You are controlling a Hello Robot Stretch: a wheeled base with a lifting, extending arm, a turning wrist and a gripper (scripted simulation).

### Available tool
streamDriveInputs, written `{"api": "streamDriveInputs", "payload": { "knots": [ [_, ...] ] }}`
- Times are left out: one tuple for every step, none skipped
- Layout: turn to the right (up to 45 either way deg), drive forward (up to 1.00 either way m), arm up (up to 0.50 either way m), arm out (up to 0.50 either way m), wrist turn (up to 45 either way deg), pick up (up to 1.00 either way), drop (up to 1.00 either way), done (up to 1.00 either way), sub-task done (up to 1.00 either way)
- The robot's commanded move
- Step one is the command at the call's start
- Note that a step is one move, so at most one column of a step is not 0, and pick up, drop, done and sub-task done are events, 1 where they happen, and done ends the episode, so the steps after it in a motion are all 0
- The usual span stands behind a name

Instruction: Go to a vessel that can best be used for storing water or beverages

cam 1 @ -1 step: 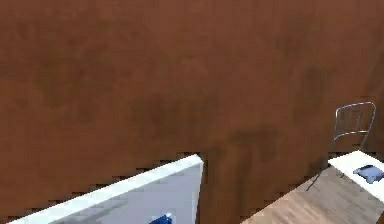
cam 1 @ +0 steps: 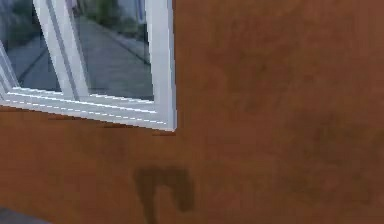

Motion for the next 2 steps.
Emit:
{"api": "streamDriveInputs", "payload": {
  "knots": [
    [-45.0,0.00,0.00,0.00,0.0,0.00,0.00,0.00,0.00],
    [-45.0,0.00,0.00,0.00,0.0,0.00,0.00,0.00,0.00]
  ]
}}
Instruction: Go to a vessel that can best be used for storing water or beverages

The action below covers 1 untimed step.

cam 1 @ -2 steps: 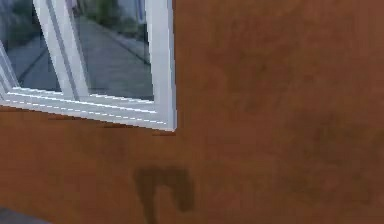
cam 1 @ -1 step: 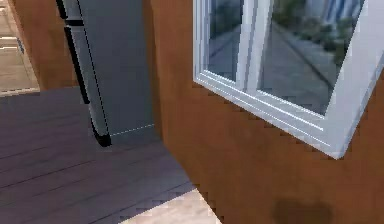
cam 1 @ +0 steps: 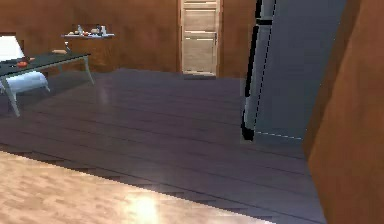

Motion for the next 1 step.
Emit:
{"api": "streamDriveInputs", "payload": {
  "knots": [
    [-21.0,0.00,0.00,0.00,0.0,0.00,0.00,0.00,0.00]
  ]
}}
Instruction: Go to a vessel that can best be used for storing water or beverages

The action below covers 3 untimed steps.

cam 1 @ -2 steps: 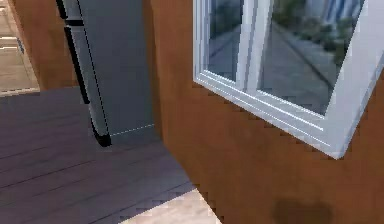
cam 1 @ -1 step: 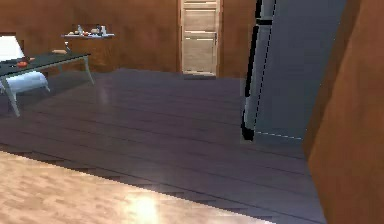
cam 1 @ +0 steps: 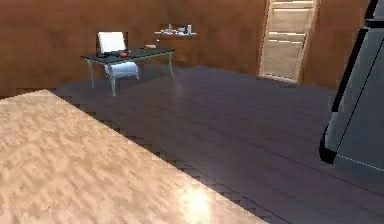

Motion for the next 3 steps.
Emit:
{"api": "streamDriveInputs", "payload": {
  "knots": [
    [0.0,1.00,0.00,0.00,0.0,0.00,0.00,0.00,0.00],
    [0.0,1.00,0.00,0.00,0.0,0.00,0.00,0.00,0.00],
    [0.0,1.00,0.00,0.00,0.0,0.00,0.00,0.00,0.00]
  ]
}}
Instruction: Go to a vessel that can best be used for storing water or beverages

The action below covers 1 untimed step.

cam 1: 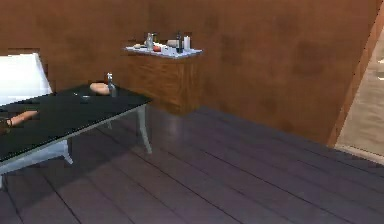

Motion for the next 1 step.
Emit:
{"api": "streamDriveInputs", "payload": {
  "knots": [
    [0.0,1.00,0.00,0.00,0.0,0.00,0.00,0.00,0.00]
  ]
}}
